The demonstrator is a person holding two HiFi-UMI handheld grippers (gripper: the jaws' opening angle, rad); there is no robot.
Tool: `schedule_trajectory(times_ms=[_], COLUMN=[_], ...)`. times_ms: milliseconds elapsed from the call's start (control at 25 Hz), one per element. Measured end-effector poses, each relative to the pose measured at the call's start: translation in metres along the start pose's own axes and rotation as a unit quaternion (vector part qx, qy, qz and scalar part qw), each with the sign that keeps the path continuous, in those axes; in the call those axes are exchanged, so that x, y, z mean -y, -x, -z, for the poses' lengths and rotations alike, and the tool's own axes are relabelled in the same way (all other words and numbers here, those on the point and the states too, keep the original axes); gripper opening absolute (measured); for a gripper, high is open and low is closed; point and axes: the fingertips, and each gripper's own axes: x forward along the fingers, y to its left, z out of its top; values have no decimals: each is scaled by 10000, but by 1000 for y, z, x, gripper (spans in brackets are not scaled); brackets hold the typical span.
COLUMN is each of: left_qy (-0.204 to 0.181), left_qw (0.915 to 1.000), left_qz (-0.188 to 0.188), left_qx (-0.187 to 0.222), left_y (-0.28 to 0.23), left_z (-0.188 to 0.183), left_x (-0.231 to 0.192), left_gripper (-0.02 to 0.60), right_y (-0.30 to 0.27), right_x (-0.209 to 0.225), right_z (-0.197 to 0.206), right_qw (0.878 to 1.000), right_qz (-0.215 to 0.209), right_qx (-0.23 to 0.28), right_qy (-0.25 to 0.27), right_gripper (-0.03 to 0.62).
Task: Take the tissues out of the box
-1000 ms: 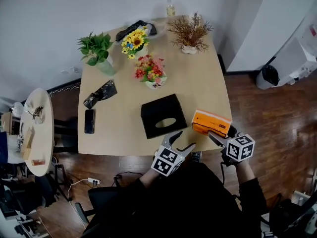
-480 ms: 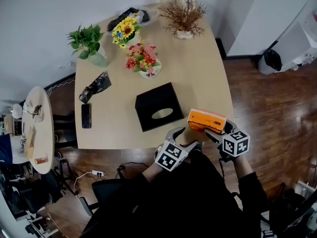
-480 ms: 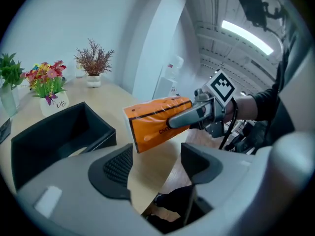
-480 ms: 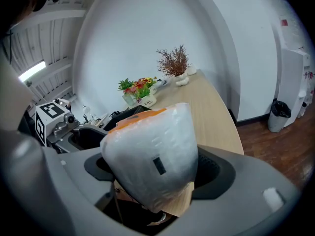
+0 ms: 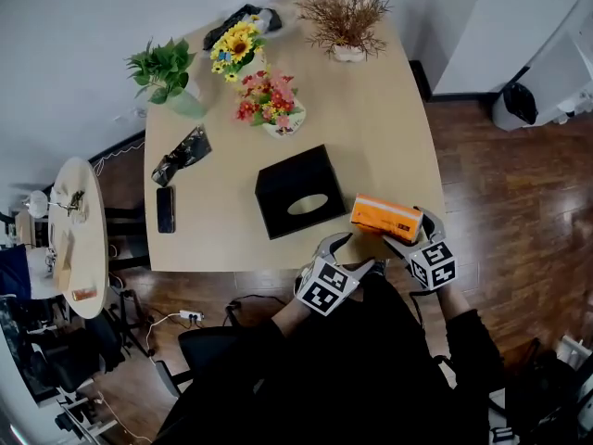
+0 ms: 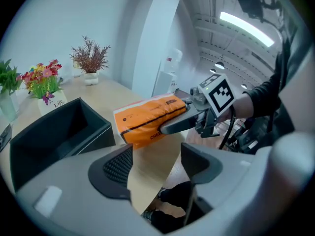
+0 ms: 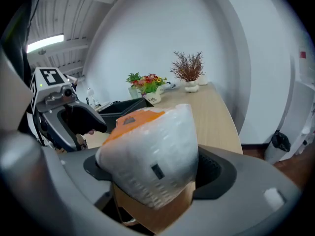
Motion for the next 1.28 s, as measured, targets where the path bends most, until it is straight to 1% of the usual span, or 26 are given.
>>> schedule_trajectory(times_ms=[160,280,440,680,720,800,840,920,1000,1040,1160,1280], left_qy=[39,89,182,204,197,165,141,129,176,170,-96,-410], left_qw=[10000,9999,9998,9991,9987,9964,9936,9836,9699,9622,9375,9151], left_qz=[-30,-82,-125,-220,-257,-440,-595,-936,-1244,-1396,-1841,-2146], left_qx=[-37,-47,1,302,387,700,948,1535,2088,2333,2951,3388], left_y=[2,5,9,25,29,43,54,83,117,135,187,225], left_z=[3,7,6,-16,-21,-38,-49,-76,-102,-114,-147,-168], left_x=[0,-2,-6,-13,-16,-23,-28,-38,-48,-51,-54,-49], left_gripper=[293,293,293,293,293,290,268,222,193,183,164,149], right_y=[-6,1,18,42,46,55,61,71,82,87,102,112], right_x=[5,4,-1,-17,-22,-33,-39,-51,-65,-73,-100,-128], right_z=[24,27,5,-62,-76,-104,-117,-143,-172,-186,-227,-266], right_qw=[9982,9974,9982,9961,9948,9909,9885,9833,9771,9732,9594,9444], right_qz=[57,68,45,34,23,16,18,-1,-41,-72,-238,-457], right_qx=[-481,-499,-153,535,683,1014,1177,1465,1737,1882,2330,2789], right_qy=[340,506,574,694,757,889,954,1084,1231,1317,1573,1683], right_gripper=[466,465,465,463,455,399,359,254,147,110,59,10])
